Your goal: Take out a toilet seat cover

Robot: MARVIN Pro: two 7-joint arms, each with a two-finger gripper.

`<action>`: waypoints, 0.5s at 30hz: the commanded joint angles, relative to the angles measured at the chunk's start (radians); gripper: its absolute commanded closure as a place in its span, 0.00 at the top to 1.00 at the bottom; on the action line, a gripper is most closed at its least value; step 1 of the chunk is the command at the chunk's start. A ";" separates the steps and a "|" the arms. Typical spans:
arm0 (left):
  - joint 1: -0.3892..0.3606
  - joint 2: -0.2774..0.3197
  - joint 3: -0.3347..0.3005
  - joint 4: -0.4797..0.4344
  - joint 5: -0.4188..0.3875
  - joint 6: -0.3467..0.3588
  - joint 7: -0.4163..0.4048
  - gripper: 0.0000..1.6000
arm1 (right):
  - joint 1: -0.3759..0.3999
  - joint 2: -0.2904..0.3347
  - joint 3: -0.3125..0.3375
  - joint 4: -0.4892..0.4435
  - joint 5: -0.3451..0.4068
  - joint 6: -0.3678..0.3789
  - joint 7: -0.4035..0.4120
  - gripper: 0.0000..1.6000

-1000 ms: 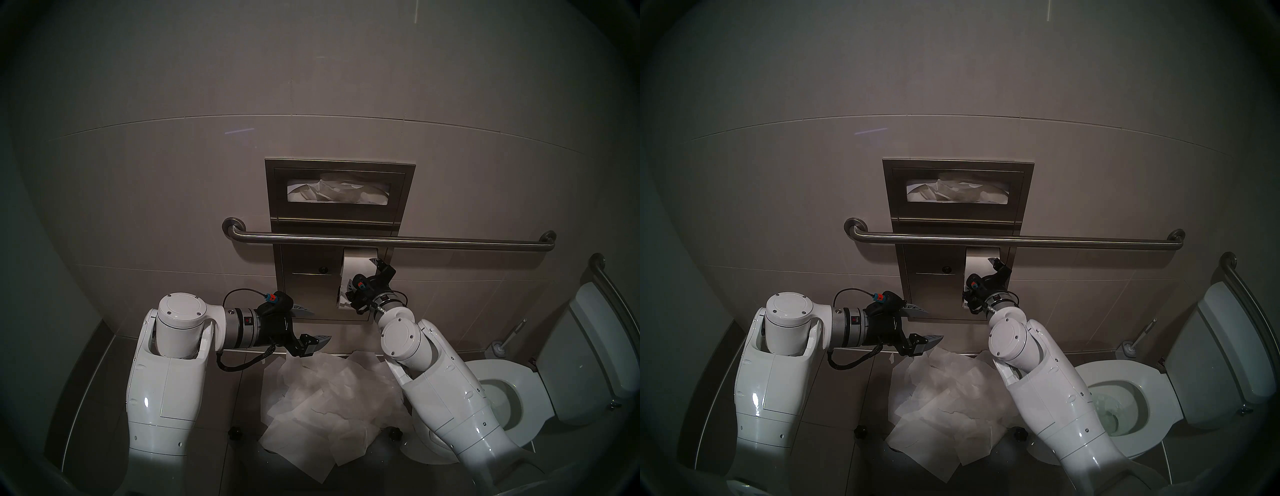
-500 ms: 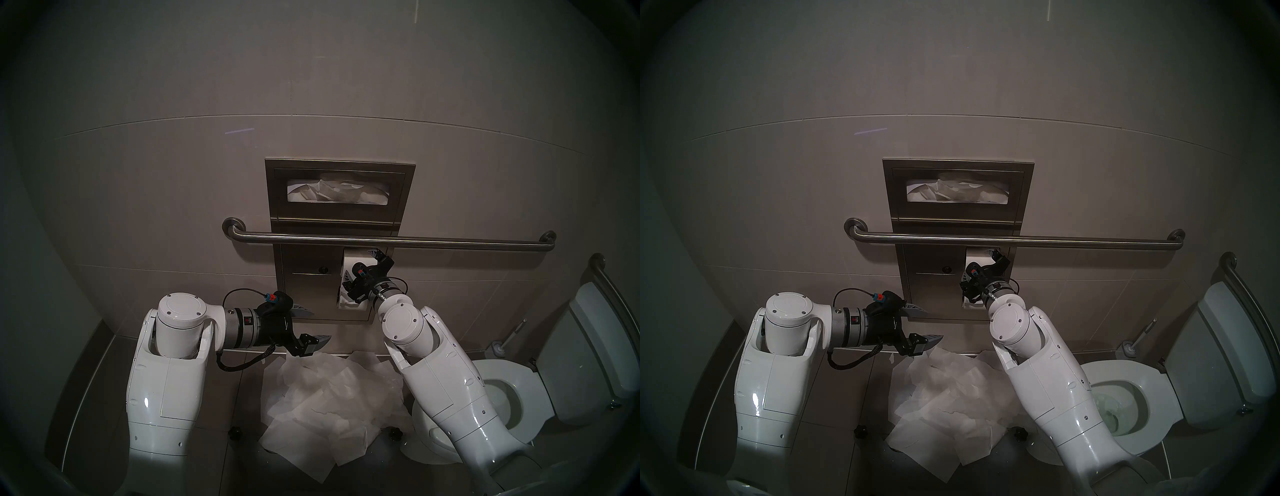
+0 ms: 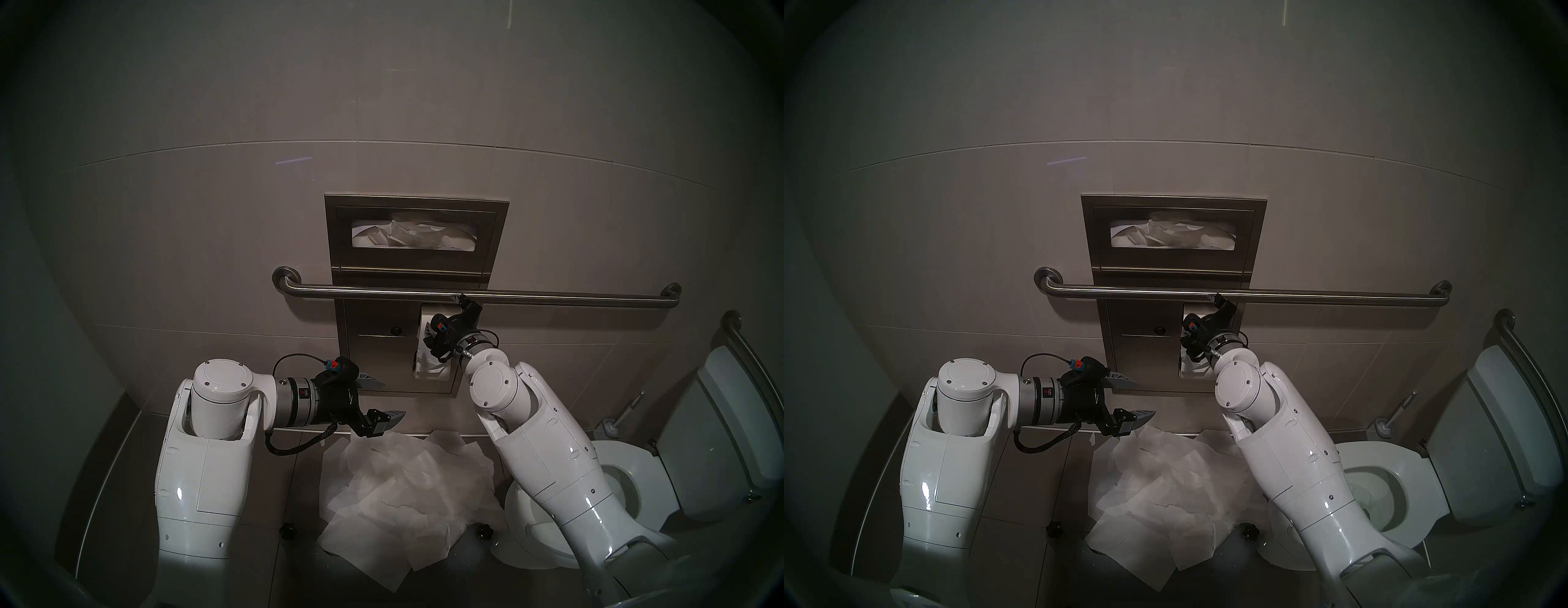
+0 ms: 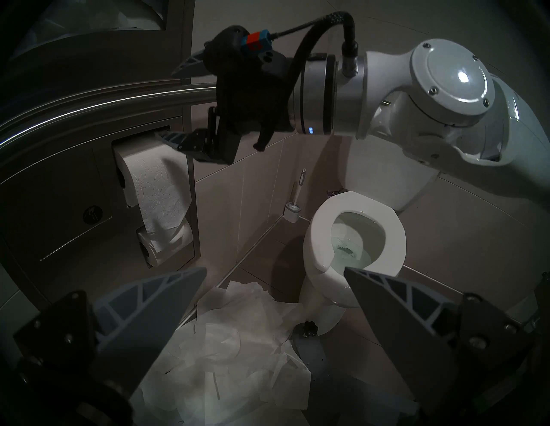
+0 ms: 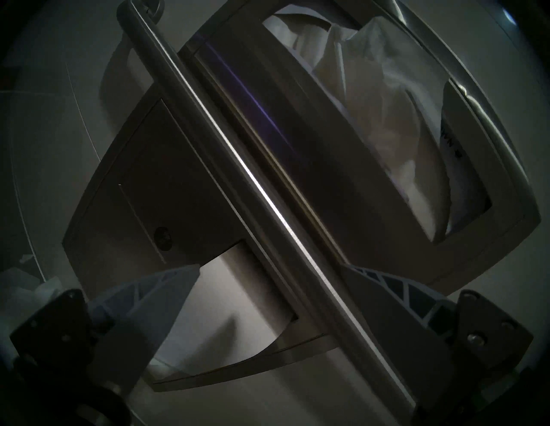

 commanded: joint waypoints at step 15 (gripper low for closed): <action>-0.017 -0.008 0.000 -0.018 -0.003 -0.004 -0.006 1.00 | 0.212 -0.021 0.010 -0.007 -0.213 -0.130 0.138 1.00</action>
